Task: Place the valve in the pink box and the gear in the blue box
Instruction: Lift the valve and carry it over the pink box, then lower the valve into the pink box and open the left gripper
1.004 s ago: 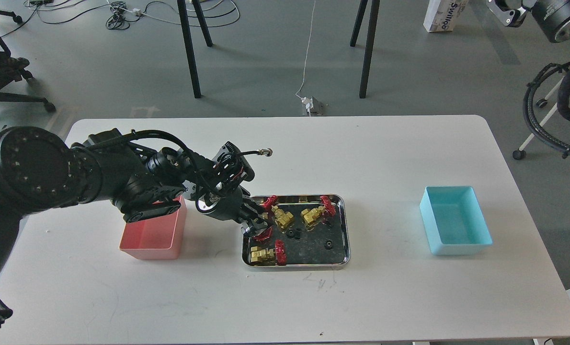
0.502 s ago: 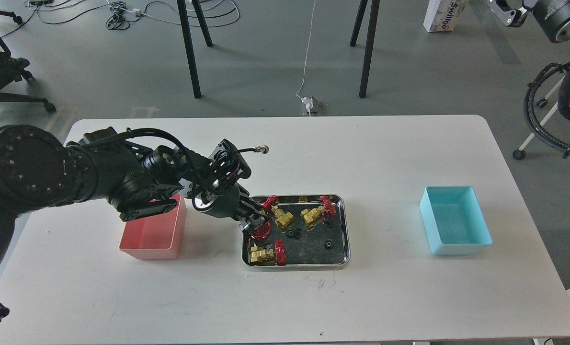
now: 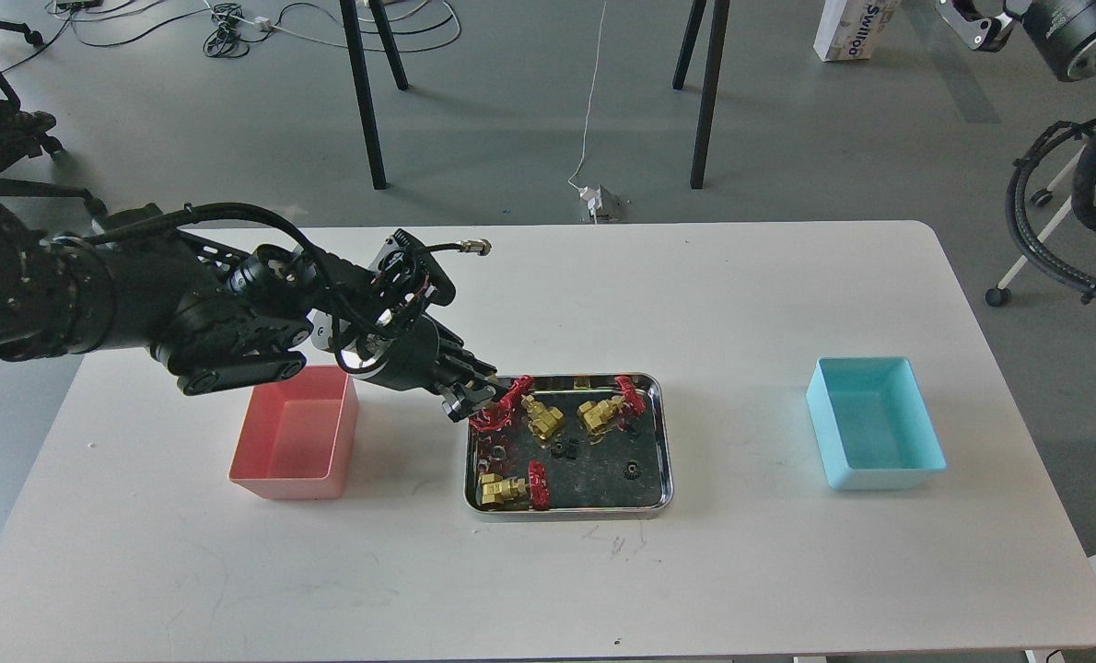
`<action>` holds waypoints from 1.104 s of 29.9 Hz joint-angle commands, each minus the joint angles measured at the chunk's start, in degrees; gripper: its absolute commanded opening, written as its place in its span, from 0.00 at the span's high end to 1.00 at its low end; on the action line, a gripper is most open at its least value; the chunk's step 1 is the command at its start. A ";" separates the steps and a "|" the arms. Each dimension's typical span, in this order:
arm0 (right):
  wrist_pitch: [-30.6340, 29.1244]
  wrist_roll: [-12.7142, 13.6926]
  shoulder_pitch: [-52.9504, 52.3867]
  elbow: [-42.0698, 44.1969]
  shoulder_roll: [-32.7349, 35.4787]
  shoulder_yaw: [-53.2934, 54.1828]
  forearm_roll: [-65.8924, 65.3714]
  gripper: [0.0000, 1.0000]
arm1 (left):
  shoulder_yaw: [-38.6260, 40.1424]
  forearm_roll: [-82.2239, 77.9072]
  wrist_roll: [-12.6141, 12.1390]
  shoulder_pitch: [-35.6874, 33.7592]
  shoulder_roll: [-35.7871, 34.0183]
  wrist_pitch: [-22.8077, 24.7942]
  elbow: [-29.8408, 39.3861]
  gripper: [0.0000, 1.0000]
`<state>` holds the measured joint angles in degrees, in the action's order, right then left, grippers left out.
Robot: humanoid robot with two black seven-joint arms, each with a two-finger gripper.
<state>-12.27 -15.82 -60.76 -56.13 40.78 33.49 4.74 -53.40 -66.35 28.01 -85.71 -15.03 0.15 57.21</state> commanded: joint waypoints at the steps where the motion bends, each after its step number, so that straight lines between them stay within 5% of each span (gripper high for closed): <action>1: 0.32 0.00 -0.68 0.14 0.00 0.00 0.01 0.00 | 1.19 -0.01 -0.01 -3.32 -4.11 0.02 3.51 0.82; 16: 5.85 1.59 -15.36 4.45 -8.34 -15.65 -0.52 0.00 | 1.55 -10.81 -0.01 -5.17 -24.68 -0.07 10.11 0.82; 33: 9.54 1.67 -9.91 4.27 -4.84 -9.86 0.10 0.00 | 1.72 -16.36 -0.01 1.41 -29.44 -0.68 7.74 0.82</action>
<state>-4.05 -14.15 -70.78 -52.03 34.25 20.59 4.78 -51.73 -82.63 27.99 -85.35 -44.69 -0.39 65.47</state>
